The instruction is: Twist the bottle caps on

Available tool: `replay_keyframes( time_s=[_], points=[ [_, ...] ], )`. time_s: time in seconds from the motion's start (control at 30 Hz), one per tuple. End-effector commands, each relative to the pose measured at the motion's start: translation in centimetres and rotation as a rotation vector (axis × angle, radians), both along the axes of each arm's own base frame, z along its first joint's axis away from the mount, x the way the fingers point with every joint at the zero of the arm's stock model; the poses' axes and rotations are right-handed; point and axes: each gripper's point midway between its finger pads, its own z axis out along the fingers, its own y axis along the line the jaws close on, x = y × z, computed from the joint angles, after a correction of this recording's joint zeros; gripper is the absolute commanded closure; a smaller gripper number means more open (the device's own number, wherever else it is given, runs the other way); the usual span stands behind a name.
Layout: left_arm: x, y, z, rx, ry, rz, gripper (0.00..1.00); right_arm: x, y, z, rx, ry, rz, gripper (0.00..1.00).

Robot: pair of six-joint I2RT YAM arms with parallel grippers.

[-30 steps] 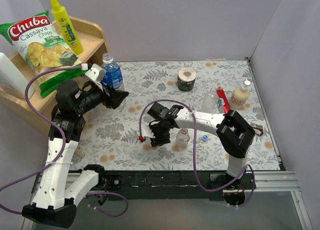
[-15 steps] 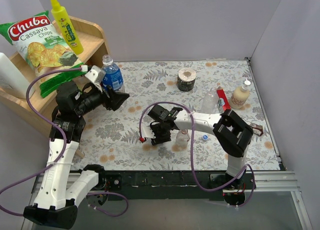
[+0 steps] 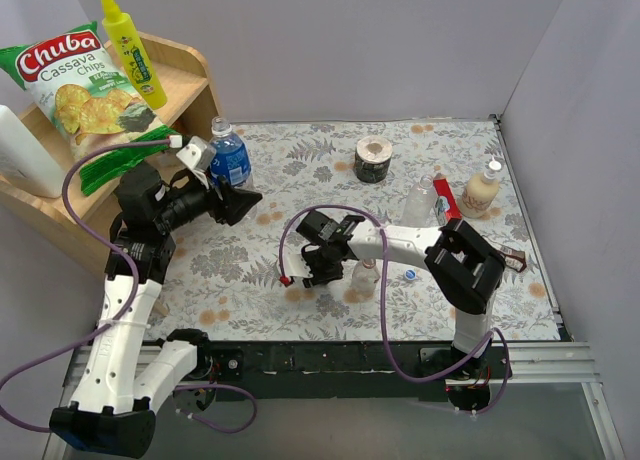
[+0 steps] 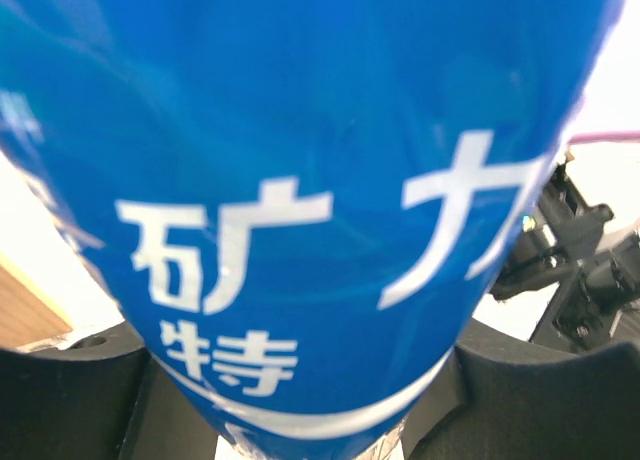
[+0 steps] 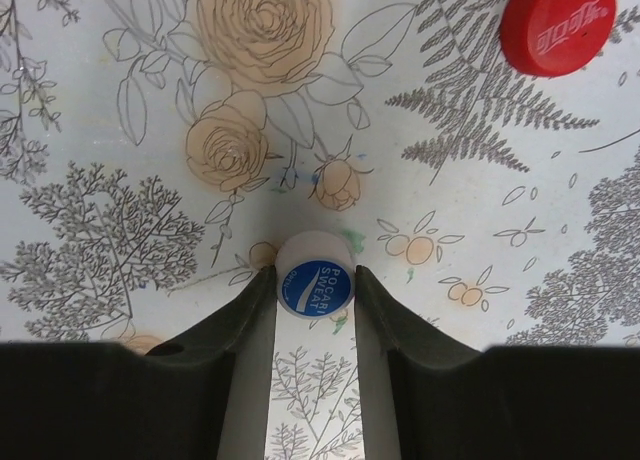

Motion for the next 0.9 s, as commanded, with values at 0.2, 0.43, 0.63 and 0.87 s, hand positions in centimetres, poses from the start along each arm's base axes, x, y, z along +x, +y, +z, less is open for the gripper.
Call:
replay_keyframes(
  time_s=[0.2, 0.43, 0.63, 0.87],
  points=[
    [0.9, -3.8, -6.8, 0.104, -0.018, -0.218, 1.0, 4.7, -3.0, 21.2, 0.375, 0.169, -0.321, 0.79],
    [-0.2, -7.3, -15.0, 0.176, 0.058, -0.377, 1.0, 4.4, -8.1, 35.5, 0.644, 0.138, -0.326, 0.78],
    [-2.7, -8.0, -18.2, 0.291, -0.15, -0.541, 1.0, 1.5, -6.0, 34.0, 0.57, 0.077, -0.225, 0.79],
    [-1.9, -6.3, -20.8, 0.342, -0.196, -0.548, 1.0, -2.3, -2.1, 30.5, 0.447, 0.082, -0.012, 0.8]
  ],
)
